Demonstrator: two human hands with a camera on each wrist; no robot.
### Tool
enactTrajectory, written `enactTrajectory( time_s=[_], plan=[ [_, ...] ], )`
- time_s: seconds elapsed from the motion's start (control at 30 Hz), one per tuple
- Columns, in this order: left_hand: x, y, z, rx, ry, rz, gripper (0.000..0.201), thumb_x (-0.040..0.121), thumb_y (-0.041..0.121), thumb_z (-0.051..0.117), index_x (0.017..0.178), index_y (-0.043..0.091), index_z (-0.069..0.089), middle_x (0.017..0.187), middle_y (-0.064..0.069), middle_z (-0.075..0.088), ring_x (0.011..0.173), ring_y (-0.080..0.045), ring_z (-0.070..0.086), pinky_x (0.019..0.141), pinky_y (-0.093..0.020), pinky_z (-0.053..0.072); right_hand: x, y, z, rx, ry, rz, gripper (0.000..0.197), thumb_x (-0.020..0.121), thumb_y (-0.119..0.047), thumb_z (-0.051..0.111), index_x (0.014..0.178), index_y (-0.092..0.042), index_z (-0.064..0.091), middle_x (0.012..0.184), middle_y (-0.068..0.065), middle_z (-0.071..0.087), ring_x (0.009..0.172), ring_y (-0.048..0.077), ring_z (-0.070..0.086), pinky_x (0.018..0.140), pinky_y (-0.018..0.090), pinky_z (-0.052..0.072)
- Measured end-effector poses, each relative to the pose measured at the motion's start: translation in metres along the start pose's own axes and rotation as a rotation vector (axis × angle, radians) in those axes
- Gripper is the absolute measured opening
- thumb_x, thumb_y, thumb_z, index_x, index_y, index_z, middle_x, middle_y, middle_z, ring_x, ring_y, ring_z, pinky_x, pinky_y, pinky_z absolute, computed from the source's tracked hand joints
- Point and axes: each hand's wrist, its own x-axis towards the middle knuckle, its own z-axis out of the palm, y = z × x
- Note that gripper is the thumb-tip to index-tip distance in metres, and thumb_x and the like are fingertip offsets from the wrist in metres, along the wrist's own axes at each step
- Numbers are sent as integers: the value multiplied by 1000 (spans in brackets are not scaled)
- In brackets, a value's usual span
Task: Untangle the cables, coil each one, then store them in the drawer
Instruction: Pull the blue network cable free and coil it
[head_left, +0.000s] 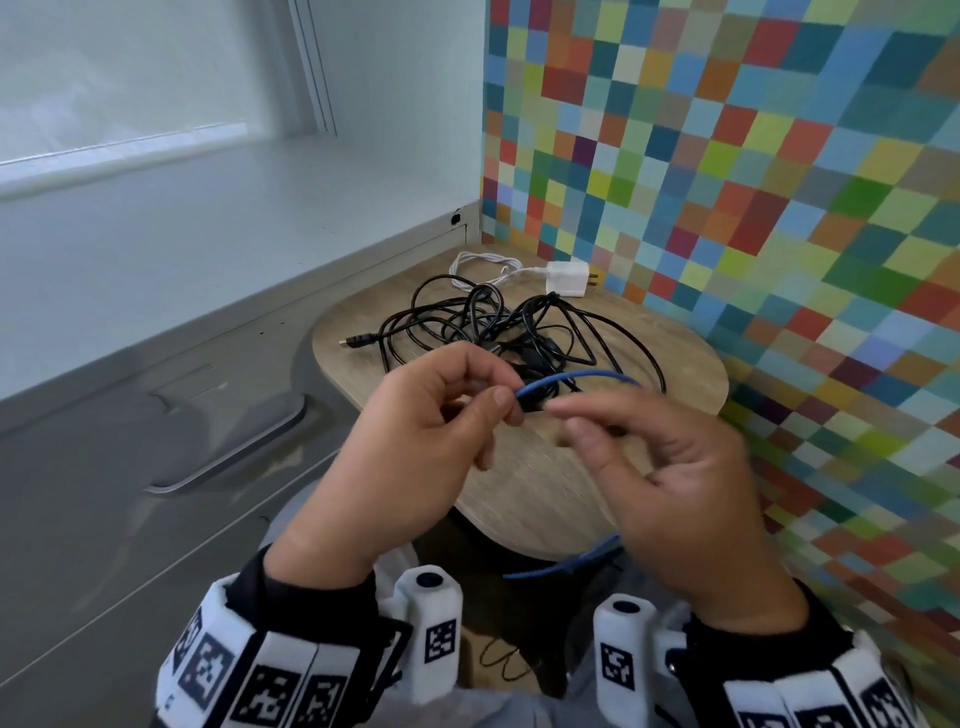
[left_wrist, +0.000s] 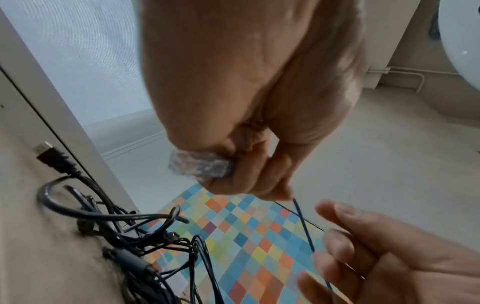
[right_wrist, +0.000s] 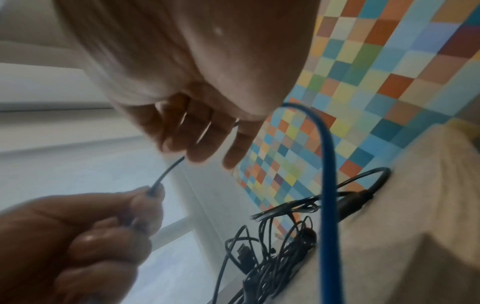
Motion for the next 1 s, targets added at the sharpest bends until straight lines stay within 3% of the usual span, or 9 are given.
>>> enactTrajectory(
  time_s=[0.17, 0.27, 0.37, 0.47, 0.57, 0.67, 0.8, 0.9, 1.0],
  plan=[
    [-2, 4, 5, 144, -28, -57, 17, 99, 32, 63, 92, 24, 76, 54, 11, 45, 48, -5, 36, 49, -20, 34, 3, 7, -9, -119, 349, 37, 12, 93, -11, 70, 105, -13, 69, 78, 6, 60, 66, 19, 57, 57, 35, 51],
    [-2, 3, 1, 69, -18, -55, 35, 104, 38, 55, 78, 23, 73, 51, 9, 33, 44, -8, 26, 44, -23, 26, 3, 15, -11, -139, 220, 233, 45, 90, -32, 72, 133, -25, 61, 121, -10, 65, 110, 6, 62, 85, 27, 56],
    [-1, 2, -2, -297, 44, -70, 29, 101, 31, 47, 78, 19, 62, 56, 5, 33, 45, -8, 24, 41, -21, 19, 2, 19, -3, 42, -31, 445, 64, 88, -46, 69, 146, -46, 44, 134, -18, 65, 131, 1, 57, 111, 44, 47],
    [1, 8, -11, -575, 166, -25, 25, 106, 23, 43, 84, 16, 53, 53, 5, 31, 42, -9, 20, 40, -19, 16, 1, 18, 5, 218, -148, 525, 54, 96, -20, 69, 141, -39, 50, 96, 3, 76, 94, 22, 77, 97, 53, 58],
    [4, 13, -25, -691, 321, 14, 26, 108, 22, 38, 85, 20, 50, 52, 6, 27, 42, -9, 17, 40, -21, 12, 2, 16, 4, 329, -161, 544, 41, 93, -9, 69, 129, -27, 64, 83, 3, 68, 78, 30, 74, 84, 57, 62],
    [3, 15, -30, -698, 362, 23, 29, 109, 20, 37, 83, 21, 50, 52, 5, 24, 42, -8, 16, 41, -22, 11, 4, 19, 8, 309, -94, 542, 46, 92, -14, 74, 132, -32, 63, 104, 1, 67, 99, 21, 72, 87, 53, 62],
    [1, 13, -19, -693, 216, 72, 23, 106, 21, 39, 86, 17, 49, 52, 6, 29, 42, -8, 17, 40, -19, 14, 3, 21, 20, 293, -56, 526, 70, 87, -32, 76, 147, -40, 41, 137, -10, 63, 125, 9, 64, 105, 44, 54],
    [0, 15, -7, -731, 138, 88, 21, 103, 23, 40, 87, 14, 49, 52, 6, 30, 42, -8, 17, 40, -20, 15, 1, 18, 31, 377, -170, 558, 81, 84, -32, 73, 153, -39, 30, 138, -7, 66, 129, 5, 62, 110, 40, 49],
    [-1, 19, -3, -761, 143, 97, 20, 102, 24, 40, 87, 14, 50, 52, 5, 29, 42, -8, 17, 40, -21, 15, -2, 14, 35, 370, -290, 558, 58, 97, -18, 69, 144, -37, 40, 119, -1, 76, 119, 15, 69, 107, 42, 49]
  ],
)
